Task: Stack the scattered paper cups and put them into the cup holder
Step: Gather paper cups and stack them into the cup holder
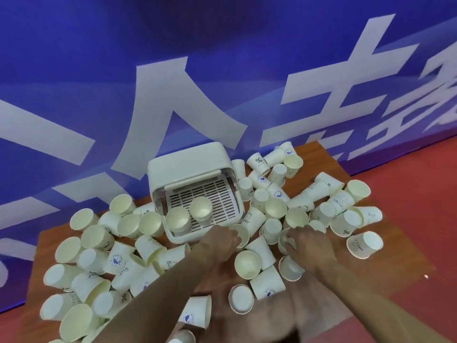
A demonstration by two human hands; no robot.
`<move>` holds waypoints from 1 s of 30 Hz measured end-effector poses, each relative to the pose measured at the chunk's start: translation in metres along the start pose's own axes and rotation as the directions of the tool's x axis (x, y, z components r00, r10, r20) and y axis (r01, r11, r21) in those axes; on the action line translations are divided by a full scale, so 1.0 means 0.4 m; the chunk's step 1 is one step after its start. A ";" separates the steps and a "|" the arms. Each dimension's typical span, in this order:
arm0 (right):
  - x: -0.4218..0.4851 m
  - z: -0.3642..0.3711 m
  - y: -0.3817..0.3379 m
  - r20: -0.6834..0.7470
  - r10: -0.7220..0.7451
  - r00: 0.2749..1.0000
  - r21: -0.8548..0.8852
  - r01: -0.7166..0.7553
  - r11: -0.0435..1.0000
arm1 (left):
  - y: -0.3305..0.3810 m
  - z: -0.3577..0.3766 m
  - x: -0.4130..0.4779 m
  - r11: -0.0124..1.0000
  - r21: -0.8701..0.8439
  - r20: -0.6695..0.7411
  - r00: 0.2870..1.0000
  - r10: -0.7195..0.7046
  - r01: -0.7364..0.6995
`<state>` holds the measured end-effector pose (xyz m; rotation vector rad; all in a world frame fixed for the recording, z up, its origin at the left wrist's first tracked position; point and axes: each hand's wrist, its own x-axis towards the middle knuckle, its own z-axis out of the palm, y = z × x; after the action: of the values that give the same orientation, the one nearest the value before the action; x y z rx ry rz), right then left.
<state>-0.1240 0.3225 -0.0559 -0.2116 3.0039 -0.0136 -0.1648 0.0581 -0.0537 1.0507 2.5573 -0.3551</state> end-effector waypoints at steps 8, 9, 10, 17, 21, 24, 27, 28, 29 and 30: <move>0.006 0.092 -0.025 0.115 0.081 0.990 -0.159 -0.062 0.985 | 0.020 0.061 0.006 0.994 0.080 -0.020 0.997 -0.070 0.071; 0.007 0.097 -0.027 0.114 0.077 0.990 -0.176 -0.056 0.983 | 0.019 0.068 0.004 0.994 0.077 -0.032 0.997 -0.073 0.076; 0.007 0.101 -0.030 0.113 0.071 0.991 -0.191 -0.049 0.980 | 0.017 0.073 0.002 0.994 0.074 -0.040 0.996 -0.076 0.079; 0.005 0.063 -0.039 0.085 0.088 0.992 -0.155 -0.074 0.985 | -0.011 0.065 -0.023 0.998 0.046 -0.125 0.991 -0.043 0.049; 0.003 0.023 -0.046 0.031 0.083 0.996 -0.149 -0.078 0.986 | -0.040 0.023 -0.036 0.998 0.066 -0.138 0.990 0.004 0.005; 0.003 -0.023 -0.044 0.017 0.045 0.999 -0.168 -0.042 0.985 | -0.063 -0.025 -0.047 0.997 0.074 -0.143 0.989 0.024 -0.013; -0.002 -0.087 -0.048 0.008 0.004 1.000 -0.196 -0.002 0.981 | -0.082 -0.070 -0.065 0.998 0.060 -0.183 0.983 0.029 -0.018; -0.002 -0.109 -0.050 -0.015 -0.019 1.000 -0.194 0.016 0.981 | -0.089 -0.083 -0.073 0.998 0.061 -0.201 0.979 0.034 -0.023; -0.002 -0.132 -0.052 -0.039 -0.047 0.998 -0.195 0.039 0.980 | -0.096 -0.098 -0.080 0.997 0.065 -0.215 0.976 0.042 -0.029; 0.001 -0.154 -0.054 -0.059 -0.074 0.996 -0.204 0.061 0.977 | -0.104 -0.114 -0.089 0.997 0.074 -0.225 0.973 0.050 -0.034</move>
<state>-0.1293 0.3009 0.0056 -0.3399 3.0608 0.2852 -0.1812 0.0232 0.0061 1.2339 2.7346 -0.3318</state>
